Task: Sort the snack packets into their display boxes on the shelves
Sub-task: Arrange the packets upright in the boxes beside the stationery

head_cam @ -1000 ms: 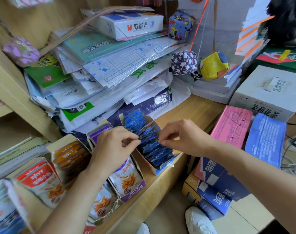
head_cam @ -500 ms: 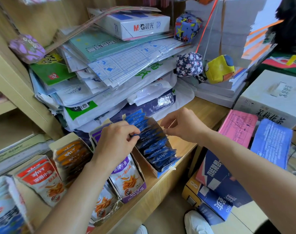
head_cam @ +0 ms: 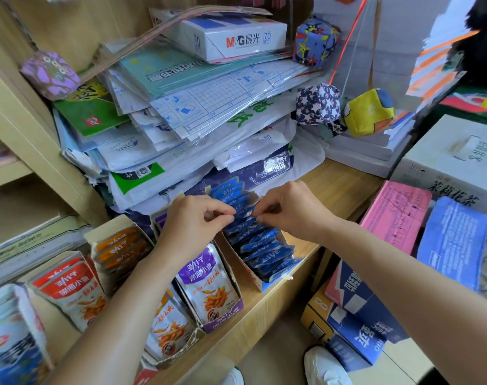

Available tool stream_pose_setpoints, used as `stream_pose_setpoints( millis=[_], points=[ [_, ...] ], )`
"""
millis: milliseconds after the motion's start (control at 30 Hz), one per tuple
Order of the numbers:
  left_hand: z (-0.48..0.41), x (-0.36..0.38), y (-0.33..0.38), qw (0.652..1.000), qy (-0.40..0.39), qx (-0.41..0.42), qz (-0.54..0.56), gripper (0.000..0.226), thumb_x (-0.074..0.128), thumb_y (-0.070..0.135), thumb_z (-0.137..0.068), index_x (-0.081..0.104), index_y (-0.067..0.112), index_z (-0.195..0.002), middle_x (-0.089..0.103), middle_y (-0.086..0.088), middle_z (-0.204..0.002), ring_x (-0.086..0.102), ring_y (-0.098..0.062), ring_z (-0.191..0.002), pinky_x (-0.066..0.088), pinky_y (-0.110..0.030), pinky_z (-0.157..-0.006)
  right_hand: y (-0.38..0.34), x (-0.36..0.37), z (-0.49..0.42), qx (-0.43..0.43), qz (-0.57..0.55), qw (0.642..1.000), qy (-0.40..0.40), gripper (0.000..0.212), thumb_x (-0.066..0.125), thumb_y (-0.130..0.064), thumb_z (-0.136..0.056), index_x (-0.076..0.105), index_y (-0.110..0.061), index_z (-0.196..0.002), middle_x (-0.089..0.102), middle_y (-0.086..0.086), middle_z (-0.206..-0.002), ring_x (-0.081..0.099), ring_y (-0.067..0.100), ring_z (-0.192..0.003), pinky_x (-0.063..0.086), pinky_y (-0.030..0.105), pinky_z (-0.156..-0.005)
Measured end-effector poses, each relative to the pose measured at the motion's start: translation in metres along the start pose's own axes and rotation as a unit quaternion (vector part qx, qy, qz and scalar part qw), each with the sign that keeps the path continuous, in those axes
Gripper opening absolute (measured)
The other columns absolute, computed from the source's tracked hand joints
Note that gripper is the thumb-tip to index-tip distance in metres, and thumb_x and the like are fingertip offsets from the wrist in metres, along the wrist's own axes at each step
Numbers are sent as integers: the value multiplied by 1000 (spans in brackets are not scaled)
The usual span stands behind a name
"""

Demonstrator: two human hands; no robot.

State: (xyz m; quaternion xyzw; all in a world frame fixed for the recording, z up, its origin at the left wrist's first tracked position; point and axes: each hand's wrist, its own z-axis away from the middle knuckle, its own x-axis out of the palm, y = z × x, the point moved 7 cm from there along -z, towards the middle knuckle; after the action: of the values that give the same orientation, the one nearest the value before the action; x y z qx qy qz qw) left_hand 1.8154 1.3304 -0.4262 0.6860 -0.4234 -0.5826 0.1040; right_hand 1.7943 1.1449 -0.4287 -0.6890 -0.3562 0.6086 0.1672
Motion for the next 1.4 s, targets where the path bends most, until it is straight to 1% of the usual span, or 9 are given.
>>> stream_pose_setpoints(
  millis=[200,467,600,733,867,1000,1100,1267,1400],
  points=[
    [7,-11,-2,1000,12,-5,-17,12,81,18,-82,80,28,-90,73,16,-80,69,0,-71,61,-27,-70,22,-22,-5,63,-20,995,71,11,77,-15,-85,75,-23,-92,67,-19,-78,65,1,-71,45,9,-62],
    [4,-18,-7,996,72,-34,-30,13,76,15,-87,75,27,-93,70,18,-78,68,1,-71,62,-34,-74,28,-15,-22,69,-97,990,80,7,72,-9,-91,71,-13,-85,73,1,-78,69,13,-72,56,24,-66],
    [2,-18,-7,997,70,-45,11,19,78,21,-84,73,31,-99,71,18,-87,68,-2,-76,59,-29,-71,31,-27,-17,85,-297,942,127,7,65,-1,-94,63,6,-93,74,19,-87,72,22,-76,60,29,-73],
    [0,-15,3,994,41,-60,87,27,83,26,-80,71,32,-103,72,16,-91,66,-1,-82,48,-12,-64,31,-26,-13,102,-441,881,137,6,60,1,-96,59,3,-90,71,22,-85,73,24,-79,61,29,-75],
    [0,-18,4,988,82,-65,114,7,80,23,-85,73,26,-86,75,12,-78,70,-5,-74,55,-25,-68,27,-15,-9,121,-517,840,114,9,58,5,-95,58,0,-87,73,19,-84,74,25,-81,61,27,-74],
    [4,-40,7,947,203,-71,237,16,77,16,-88,72,31,-86,76,15,-80,72,-6,-76,60,-35,-73,30,-9,-9,139,-429,889,78,8,69,-1,-90,66,1,-98,75,14,-90,74,21,-81,62,32,-77],
    [6,-67,16,951,261,9,165,16,77,24,-89,71,35,-80,71,16,-72,61,-5,-64,52,-31,-63,39,-16,-9,157,-346,919,106,14,73,-8,-90,71,-10,-104,75,12,-94,73,18,-81,59,33,-77],
    [8,-62,32,979,188,74,35,9,76,12,-88,75,20,-89,63,23,-72,60,10,-65,39,-5,-56,38,-19,-10,125,-250,953,117,16,73,-11,-90,73,-14,-105,75,4,-92,72,20,-80,59,31,-74],
    [-2,-39,25,988,110,87,-68,12,77,14,-87,80,15,-99,65,15,-81,59,1,-71,44,-15,-64,19,-8,-13,52,-107,991,64,23,72,-16,-90,73,-23,-112,73,-12,-100,67,3,-87,54,16,-76]
  ],
)
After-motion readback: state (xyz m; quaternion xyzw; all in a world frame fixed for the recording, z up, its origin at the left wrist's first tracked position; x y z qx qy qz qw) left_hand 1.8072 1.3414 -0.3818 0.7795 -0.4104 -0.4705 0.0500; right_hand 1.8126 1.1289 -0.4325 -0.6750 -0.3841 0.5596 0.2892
